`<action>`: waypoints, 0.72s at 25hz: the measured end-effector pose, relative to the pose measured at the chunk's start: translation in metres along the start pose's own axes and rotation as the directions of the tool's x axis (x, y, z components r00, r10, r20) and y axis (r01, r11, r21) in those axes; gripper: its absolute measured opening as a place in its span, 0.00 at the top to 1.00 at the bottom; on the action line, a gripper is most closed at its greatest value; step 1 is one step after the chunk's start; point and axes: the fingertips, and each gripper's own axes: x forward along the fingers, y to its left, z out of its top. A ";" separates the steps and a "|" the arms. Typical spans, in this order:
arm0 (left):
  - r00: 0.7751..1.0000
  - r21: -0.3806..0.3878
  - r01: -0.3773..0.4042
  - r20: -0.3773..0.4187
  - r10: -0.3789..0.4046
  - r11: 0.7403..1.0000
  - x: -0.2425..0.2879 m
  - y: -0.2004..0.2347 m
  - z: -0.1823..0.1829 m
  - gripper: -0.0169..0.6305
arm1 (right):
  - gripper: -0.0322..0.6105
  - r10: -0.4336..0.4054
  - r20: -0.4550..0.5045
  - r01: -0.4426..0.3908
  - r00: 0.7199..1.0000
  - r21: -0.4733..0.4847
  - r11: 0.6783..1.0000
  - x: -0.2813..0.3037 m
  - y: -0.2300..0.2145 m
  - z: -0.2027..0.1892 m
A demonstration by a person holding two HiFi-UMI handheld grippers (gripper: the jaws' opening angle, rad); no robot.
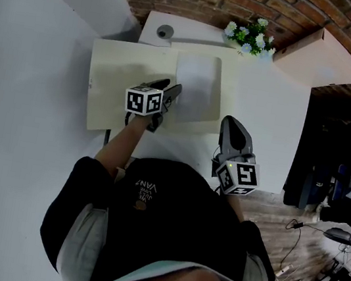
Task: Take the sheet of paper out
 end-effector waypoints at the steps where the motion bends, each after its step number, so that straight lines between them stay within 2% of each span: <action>1: 1.000 -0.009 0.002 -0.006 -0.002 1.000 0.002 0.000 -0.001 0.65 | 0.95 -0.002 0.001 0.002 1.000 0.001 1.000 0.000 -0.001 0.000; 9: 0.999 -0.060 0.022 -0.037 -0.024 0.998 0.007 -0.005 -0.003 0.65 | 0.95 -0.011 0.002 0.011 1.000 0.016 1.000 -0.002 -0.004 0.000; 14: 0.992 -0.127 0.026 -0.116 -0.041 0.992 0.011 -0.004 -0.013 0.65 | 0.95 -0.011 0.002 0.011 1.000 0.015 1.000 -0.002 -0.007 -0.002; 18: 0.990 -0.162 0.028 -0.132 -0.050 0.986 0.014 -0.003 -0.013 0.65 | 0.95 -0.013 0.006 0.012 1.000 0.014 1.000 -0.001 -0.009 -0.002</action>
